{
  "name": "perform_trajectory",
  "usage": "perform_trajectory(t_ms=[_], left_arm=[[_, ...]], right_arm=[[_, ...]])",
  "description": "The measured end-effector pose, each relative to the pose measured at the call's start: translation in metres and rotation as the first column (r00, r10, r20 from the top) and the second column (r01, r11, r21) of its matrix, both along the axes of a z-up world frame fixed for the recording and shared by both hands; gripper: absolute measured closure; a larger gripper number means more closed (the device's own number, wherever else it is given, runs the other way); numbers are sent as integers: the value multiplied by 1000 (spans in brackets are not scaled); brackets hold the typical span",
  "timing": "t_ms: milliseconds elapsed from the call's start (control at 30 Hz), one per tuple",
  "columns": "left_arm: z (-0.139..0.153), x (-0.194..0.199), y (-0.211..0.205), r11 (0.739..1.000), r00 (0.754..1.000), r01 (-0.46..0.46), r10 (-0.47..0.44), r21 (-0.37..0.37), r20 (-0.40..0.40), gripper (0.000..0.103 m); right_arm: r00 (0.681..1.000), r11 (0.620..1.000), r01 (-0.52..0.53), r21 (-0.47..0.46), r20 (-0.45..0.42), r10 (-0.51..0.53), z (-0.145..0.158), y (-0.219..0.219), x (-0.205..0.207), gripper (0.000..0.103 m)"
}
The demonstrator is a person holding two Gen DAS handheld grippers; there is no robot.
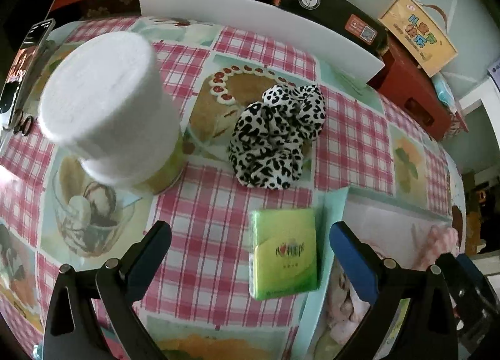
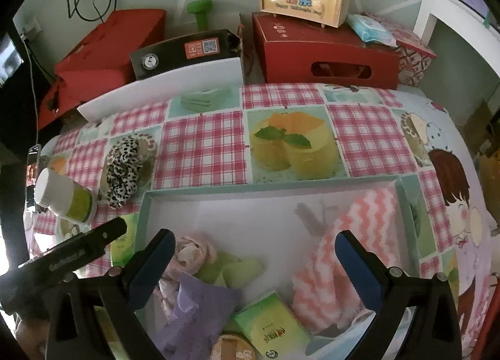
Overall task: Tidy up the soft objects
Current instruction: 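Move both tools to the second green tissue pack and leopard scrunchie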
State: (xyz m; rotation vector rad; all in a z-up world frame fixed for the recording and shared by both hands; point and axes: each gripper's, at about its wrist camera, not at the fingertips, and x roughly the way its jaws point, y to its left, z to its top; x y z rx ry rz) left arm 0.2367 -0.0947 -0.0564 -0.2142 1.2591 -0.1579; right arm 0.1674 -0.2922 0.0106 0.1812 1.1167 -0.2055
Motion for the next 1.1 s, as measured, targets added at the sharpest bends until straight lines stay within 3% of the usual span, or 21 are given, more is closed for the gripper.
perform_trajectory(t_ms=[533, 767, 833, 1033, 1100], left_arm=[[-18, 2, -7, 991, 999, 9, -4, 134, -38, 2], [-17, -5, 1, 991, 999, -1, 7, 131, -51, 2], [-16, -6, 1, 991, 999, 14, -8, 134, -46, 6], [-9, -6, -4, 991, 998, 53, -50, 119, -26, 34], [-5, -6, -5, 992, 998, 59, -57, 110, -18, 52]], right_arm=[[1000, 999, 23, 28, -16, -23, -6, -9, -2, 0], [1000, 999, 25, 27, -19, -24, -8, -8, -1, 0], [1000, 1000, 21, 24, -21, -20, -9, -7, -1, 0], [1000, 1000, -2, 7, -25, 2, -11, 1, 2, 0], [999, 1000, -11, 2, -31, 11, -12, 4, 3, 0]])
